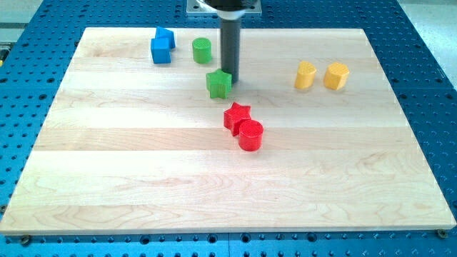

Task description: Place the green star below the green circle

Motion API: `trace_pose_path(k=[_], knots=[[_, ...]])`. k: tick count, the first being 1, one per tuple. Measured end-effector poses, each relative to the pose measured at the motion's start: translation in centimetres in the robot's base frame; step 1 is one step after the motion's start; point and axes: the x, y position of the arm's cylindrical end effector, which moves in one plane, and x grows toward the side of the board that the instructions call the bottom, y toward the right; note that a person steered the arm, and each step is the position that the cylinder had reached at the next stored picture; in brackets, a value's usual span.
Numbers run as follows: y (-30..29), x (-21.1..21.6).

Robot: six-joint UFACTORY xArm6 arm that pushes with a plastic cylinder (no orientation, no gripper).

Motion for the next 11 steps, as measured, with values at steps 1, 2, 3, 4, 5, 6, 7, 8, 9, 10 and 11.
trace_pose_path(k=[1, 2, 3, 4, 5, 6, 7, 8, 9, 10, 11], knots=[[2.3, 2.2], [1.9, 2.5], [-1.5, 0.3], [-1.4, 1.9], [-2.0, 3.7], [-3.6, 2.1], [-3.7, 0.6], [-4.2, 4.6], [-7.0, 3.7], [-7.4, 1.9], [-7.1, 1.7]])
